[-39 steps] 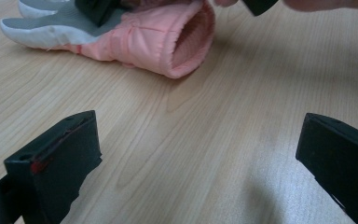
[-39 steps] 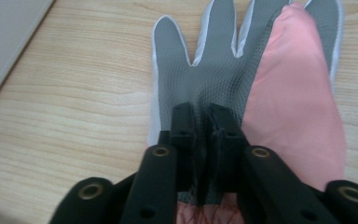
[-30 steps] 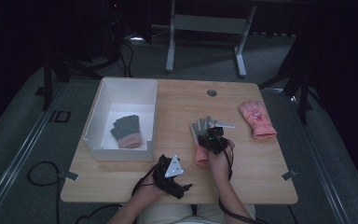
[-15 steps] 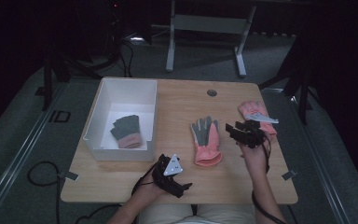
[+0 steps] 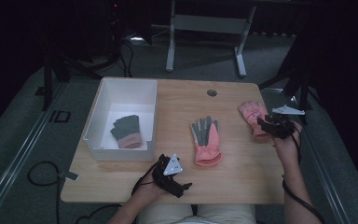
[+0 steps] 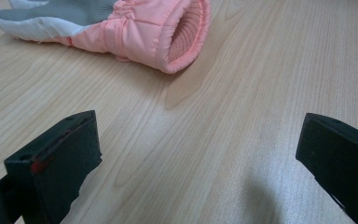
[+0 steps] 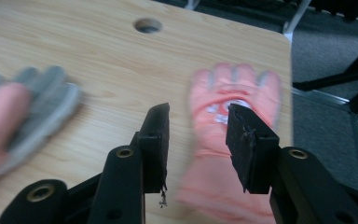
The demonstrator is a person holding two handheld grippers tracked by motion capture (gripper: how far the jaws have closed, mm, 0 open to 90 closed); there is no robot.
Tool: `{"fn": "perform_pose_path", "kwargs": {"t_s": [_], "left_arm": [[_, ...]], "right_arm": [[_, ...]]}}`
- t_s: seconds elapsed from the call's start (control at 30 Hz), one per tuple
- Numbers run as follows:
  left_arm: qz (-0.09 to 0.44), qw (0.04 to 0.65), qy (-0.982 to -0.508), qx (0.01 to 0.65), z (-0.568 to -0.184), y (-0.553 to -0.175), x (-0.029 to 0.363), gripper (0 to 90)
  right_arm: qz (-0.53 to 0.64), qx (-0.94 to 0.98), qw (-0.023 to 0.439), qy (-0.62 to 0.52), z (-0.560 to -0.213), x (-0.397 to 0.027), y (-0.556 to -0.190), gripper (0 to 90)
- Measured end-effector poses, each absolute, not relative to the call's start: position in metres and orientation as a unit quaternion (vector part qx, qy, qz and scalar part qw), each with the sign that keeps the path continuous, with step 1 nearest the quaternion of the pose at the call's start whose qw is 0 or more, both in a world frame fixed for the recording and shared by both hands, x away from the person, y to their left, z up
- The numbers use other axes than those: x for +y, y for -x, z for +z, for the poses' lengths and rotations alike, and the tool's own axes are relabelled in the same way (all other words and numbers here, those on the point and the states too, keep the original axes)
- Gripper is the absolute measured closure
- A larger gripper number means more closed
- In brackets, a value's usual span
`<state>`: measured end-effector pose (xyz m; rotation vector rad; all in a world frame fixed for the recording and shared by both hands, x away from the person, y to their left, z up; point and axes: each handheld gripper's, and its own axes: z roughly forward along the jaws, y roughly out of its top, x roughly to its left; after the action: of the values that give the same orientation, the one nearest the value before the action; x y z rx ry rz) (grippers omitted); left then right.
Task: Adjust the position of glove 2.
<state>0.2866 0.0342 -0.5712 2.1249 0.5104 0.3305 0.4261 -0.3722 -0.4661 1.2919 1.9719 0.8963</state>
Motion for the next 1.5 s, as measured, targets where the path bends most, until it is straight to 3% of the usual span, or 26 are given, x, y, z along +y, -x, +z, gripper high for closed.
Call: {"fn": "perform_pose_path", "kwargs": {"t_s": [0.4, 1.03, 1.13, 1.27, 1.33, 1.5], "left_arm": [[0.132, 0.451, -0.859, 0.206, -0.572, -0.288, 0.034, 0.0], [0.134, 0.449, -0.859, 0.205, -0.573, -0.287, 0.034, 0.0], [0.135, 0.451, -0.857, 0.207, -0.573, -0.287, 0.034, 0.0], [0.135, 0.451, -0.858, 0.205, -0.573, -0.287, 0.034, 0.0], [0.137, 0.452, -0.857, 0.206, -0.574, -0.287, 0.034, 0.0], [0.138, 0.451, -0.858, 0.206, -0.573, -0.288, 0.033, 0.0]], "right_arm": [[0.312, 0.737, 0.307, -0.514, -0.481, -0.398, -0.475, 64.2], [0.258, 0.774, 0.271, -0.511, -0.519, -0.387, -0.516, 54.0], [0.252, 0.777, 0.267, -0.512, -0.525, -0.386, -0.521, 58.7], [0.242, 0.777, 0.262, -0.518, -0.525, -0.385, -0.522, 78.9], [0.244, 0.774, 0.254, -0.527, -0.523, -0.387, -0.523, 84.2], [0.239, 0.756, 0.258, -0.552, -0.498, -0.382, -0.513, 86.9]]}}
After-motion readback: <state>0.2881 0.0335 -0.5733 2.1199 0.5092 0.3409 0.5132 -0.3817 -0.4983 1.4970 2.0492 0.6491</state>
